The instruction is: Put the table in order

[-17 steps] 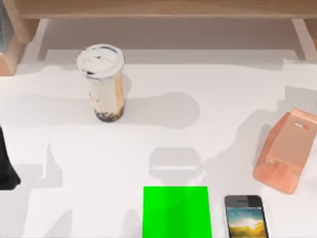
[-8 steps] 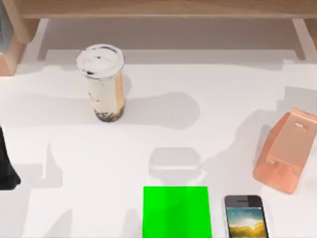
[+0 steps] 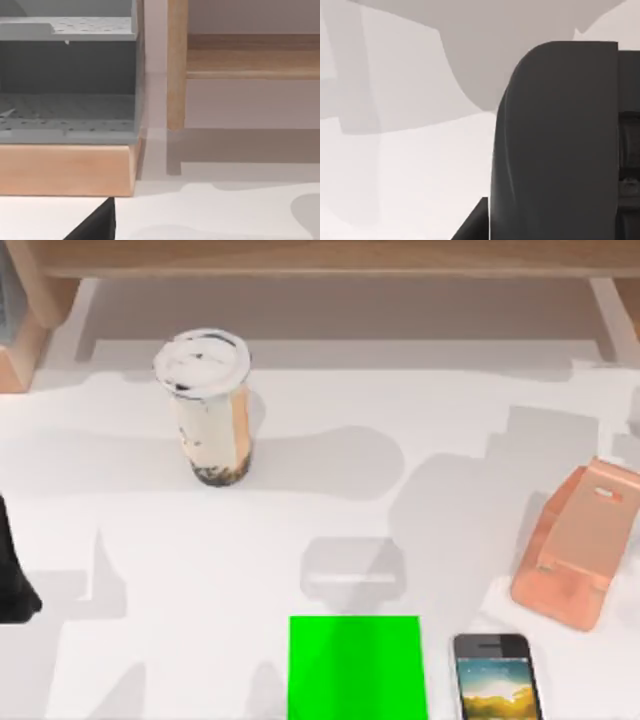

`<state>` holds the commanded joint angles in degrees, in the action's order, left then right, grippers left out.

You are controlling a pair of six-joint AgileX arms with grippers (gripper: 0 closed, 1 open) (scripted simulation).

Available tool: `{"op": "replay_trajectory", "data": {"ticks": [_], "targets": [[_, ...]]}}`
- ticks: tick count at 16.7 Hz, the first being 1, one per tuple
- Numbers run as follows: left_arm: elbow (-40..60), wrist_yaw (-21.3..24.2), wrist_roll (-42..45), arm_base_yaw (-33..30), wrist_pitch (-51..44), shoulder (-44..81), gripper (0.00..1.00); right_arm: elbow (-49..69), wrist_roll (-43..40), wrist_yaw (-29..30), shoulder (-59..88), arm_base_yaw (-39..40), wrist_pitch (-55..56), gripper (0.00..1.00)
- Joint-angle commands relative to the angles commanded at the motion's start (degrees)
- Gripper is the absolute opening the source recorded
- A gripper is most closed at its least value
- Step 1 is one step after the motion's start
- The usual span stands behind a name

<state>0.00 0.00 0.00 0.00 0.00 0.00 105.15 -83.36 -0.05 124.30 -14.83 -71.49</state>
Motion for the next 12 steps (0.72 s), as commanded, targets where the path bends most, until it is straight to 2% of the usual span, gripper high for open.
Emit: {"op": "replay_trajectory", "data": {"ticks": [8,12], "targets": [[0.0,0.0,0.0,0.0,0.0,0.0,1.0,2.5,0.8,0.1,-0.9,0.4,-2.8,0.0],[0.0,0.0,0.0,0.0,0.0,0.0,1.0,3.1,9.0,0.7,-1.4,5.6,-1.2,0.0]]}}
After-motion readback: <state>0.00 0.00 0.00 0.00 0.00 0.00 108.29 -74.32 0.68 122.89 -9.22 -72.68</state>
